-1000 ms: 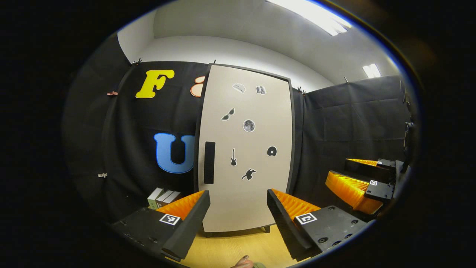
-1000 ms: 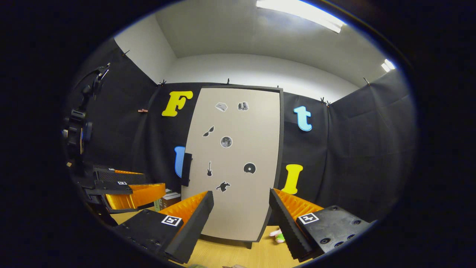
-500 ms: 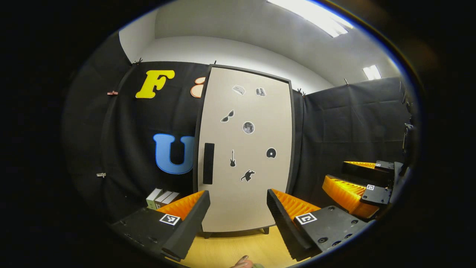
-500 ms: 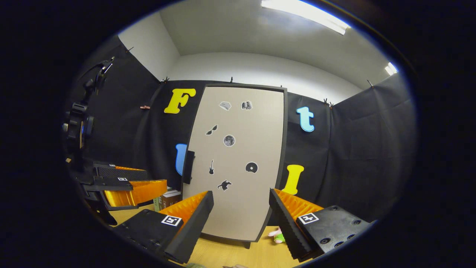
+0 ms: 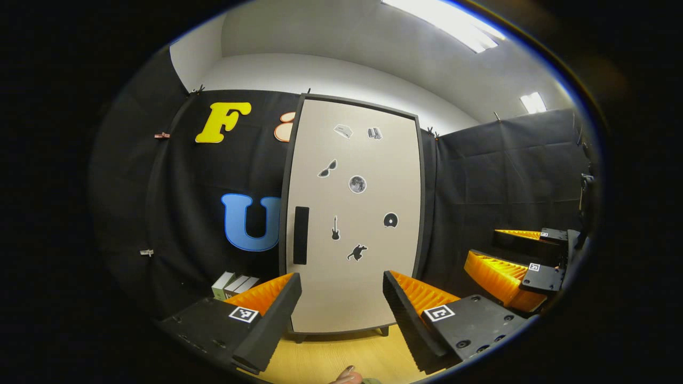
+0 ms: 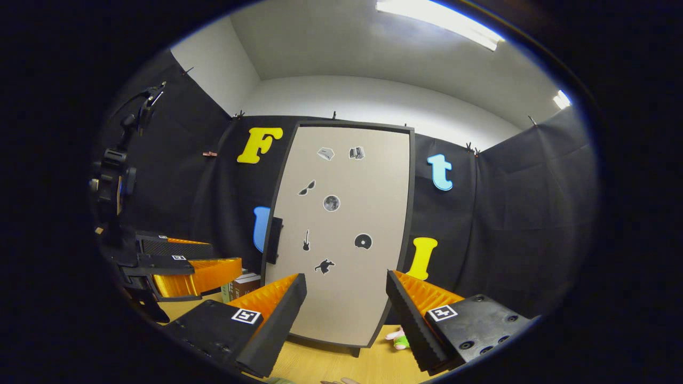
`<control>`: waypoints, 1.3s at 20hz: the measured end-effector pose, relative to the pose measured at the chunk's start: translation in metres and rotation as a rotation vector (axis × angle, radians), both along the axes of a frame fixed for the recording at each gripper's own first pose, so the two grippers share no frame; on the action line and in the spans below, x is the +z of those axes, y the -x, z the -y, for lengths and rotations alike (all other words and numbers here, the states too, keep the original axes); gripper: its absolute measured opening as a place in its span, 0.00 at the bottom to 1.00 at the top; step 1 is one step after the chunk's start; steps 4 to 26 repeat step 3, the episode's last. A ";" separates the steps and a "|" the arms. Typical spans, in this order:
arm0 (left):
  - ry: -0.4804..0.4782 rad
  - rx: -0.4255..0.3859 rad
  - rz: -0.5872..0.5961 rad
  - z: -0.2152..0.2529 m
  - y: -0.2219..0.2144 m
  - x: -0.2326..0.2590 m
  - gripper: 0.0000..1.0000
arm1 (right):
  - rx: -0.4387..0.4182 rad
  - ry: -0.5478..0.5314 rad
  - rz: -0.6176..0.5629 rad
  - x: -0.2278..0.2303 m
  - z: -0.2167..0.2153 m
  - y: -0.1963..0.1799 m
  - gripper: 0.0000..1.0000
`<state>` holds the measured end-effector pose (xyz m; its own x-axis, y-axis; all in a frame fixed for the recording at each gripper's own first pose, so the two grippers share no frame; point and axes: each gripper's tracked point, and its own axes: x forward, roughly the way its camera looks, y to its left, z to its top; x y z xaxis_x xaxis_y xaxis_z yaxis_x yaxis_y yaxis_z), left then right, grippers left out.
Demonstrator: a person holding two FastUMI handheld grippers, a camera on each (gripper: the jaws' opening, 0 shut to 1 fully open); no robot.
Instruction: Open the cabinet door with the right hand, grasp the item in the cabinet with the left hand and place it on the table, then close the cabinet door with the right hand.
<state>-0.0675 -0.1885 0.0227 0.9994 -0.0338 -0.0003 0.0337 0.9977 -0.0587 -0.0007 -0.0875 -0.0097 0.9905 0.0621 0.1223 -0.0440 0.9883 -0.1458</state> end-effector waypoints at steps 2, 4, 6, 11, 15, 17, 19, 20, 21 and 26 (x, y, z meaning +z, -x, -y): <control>-0.004 0.001 0.002 -0.001 0.000 0.001 0.97 | 0.003 -0.003 -0.003 0.000 -0.001 0.001 0.97; -0.006 0.002 0.002 -0.001 0.000 0.000 0.97 | 0.006 -0.003 -0.003 -0.001 -0.002 0.001 0.97; -0.006 0.002 0.002 -0.001 0.000 0.000 0.97 | 0.006 -0.003 -0.003 -0.001 -0.002 0.001 0.97; -0.006 0.002 0.002 -0.001 0.000 0.000 0.97 | 0.006 -0.003 -0.003 -0.001 -0.002 0.001 0.97; -0.006 0.002 0.002 -0.001 0.000 0.000 0.97 | 0.006 -0.003 -0.003 -0.001 -0.002 0.001 0.97; -0.006 0.002 0.002 -0.001 0.000 0.000 0.97 | 0.006 -0.003 -0.003 -0.001 -0.002 0.001 0.97; -0.006 0.002 0.002 -0.001 0.000 0.000 0.97 | 0.006 -0.003 -0.003 -0.001 -0.002 0.001 0.97; -0.006 0.002 0.002 -0.001 0.000 0.000 0.97 | 0.006 -0.003 -0.003 -0.001 -0.002 0.001 0.97; -0.006 0.002 0.002 -0.001 0.000 0.000 0.97 | 0.006 -0.003 -0.003 -0.001 -0.002 0.001 0.97; -0.006 0.002 0.002 -0.001 0.000 0.000 0.97 | 0.006 -0.003 -0.003 -0.001 -0.002 0.001 0.97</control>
